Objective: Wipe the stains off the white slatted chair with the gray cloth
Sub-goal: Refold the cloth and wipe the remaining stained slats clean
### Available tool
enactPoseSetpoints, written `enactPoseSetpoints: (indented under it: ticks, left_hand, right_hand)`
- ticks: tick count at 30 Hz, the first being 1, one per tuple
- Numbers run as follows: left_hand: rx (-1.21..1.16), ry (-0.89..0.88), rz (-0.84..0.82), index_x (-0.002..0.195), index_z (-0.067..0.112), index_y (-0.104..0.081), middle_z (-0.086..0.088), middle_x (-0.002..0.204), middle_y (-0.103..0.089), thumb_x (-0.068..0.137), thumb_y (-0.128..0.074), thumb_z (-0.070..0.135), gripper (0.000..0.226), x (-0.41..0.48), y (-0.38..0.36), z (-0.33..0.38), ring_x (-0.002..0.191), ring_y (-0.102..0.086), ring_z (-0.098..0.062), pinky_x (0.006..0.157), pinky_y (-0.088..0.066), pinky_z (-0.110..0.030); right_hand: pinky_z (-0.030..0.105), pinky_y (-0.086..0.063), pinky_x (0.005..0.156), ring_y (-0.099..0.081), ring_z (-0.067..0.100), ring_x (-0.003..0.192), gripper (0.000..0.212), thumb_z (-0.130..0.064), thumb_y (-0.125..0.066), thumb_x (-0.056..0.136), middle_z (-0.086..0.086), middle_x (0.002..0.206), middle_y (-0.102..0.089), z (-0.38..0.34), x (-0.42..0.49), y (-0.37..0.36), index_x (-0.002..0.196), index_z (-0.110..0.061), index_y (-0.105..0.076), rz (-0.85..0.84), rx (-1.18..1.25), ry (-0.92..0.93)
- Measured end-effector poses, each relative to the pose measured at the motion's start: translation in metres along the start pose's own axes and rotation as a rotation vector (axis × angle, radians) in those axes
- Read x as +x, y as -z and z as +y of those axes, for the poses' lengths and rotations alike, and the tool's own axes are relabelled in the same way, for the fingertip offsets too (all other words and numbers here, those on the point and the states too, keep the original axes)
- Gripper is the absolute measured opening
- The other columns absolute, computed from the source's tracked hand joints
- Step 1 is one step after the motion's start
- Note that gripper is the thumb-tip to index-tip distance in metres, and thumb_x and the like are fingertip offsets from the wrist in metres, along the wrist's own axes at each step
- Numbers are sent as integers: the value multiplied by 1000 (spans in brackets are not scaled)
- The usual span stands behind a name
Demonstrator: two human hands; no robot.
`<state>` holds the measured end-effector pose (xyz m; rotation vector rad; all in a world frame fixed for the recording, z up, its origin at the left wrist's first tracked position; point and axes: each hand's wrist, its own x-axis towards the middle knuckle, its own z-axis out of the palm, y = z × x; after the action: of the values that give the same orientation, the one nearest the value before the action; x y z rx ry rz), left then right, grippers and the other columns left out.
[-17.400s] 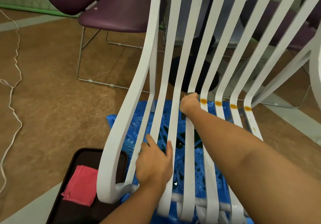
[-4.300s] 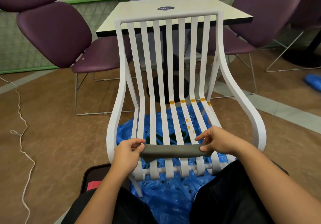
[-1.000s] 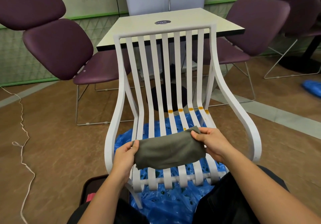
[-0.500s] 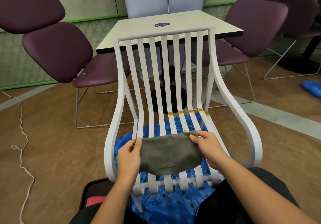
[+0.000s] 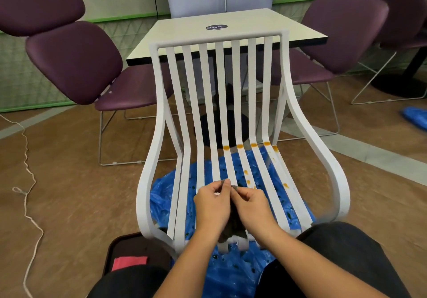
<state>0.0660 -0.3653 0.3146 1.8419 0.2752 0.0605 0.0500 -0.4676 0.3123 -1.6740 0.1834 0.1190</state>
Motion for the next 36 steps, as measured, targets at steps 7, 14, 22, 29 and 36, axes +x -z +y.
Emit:
enactPoseSetpoints:
  ticks: [7, 14, 22, 29, 36]
  left_hand:
    - [72, -35, -16, 90, 25, -79, 9, 78, -74, 99, -59, 35, 24, 4, 1, 2, 79, -69, -4, 71, -54, -18]
    - [198, -141, 34, 100, 28, -79, 8, 90, -72, 99, -58, 36, 23, 1, -3, -2, 85, -66, -3, 77, -55, -22]
    - [-325, 111, -171, 105, 21, -76, -3, 95, -75, 101, -39, 54, 49, -7, 1, 12, 91, -73, -18, 82, -61, -39]
    - [-295, -45, -105, 110, 17, -73, -2, 99, -76, 102, -50, 34, 30, 2, 19, 7, 91, -70, -15, 72, -53, -23]
    - [-285, 439, -169, 108, 19, -65, -8, 99, -74, 98, -53, 52, 37, 8, 29, -19, 93, -70, -21, 77, -54, -32]
  right_hand:
    - [53, -58, 84, -73, 29, 85, 30, -25, -55, 103, 9, 82, -76, -3, 2, 3, 88, -18, -80, 57, 42, -2]
    - [56, -60, 77, -75, 30, 84, 31, -27, -54, 103, 10, 85, -77, -6, 3, 2, 89, -20, -80, 59, 178, -29]
    - [40, -61, 82, -75, 20, 94, 17, -25, -61, 99, 5, 98, -78, -10, 3, 6, 105, -20, -76, -42, 251, -11]
    - [52, -56, 94, -74, 29, 96, 16, -16, -68, 94, 10, 97, -77, -6, 13, 15, 108, -12, -75, -19, 276, -87]
    - [45, -59, 84, -70, 34, 105, 23, -11, -63, 97, 18, 111, -74, -11, 17, 19, 119, -8, -69, -96, 576, -254]
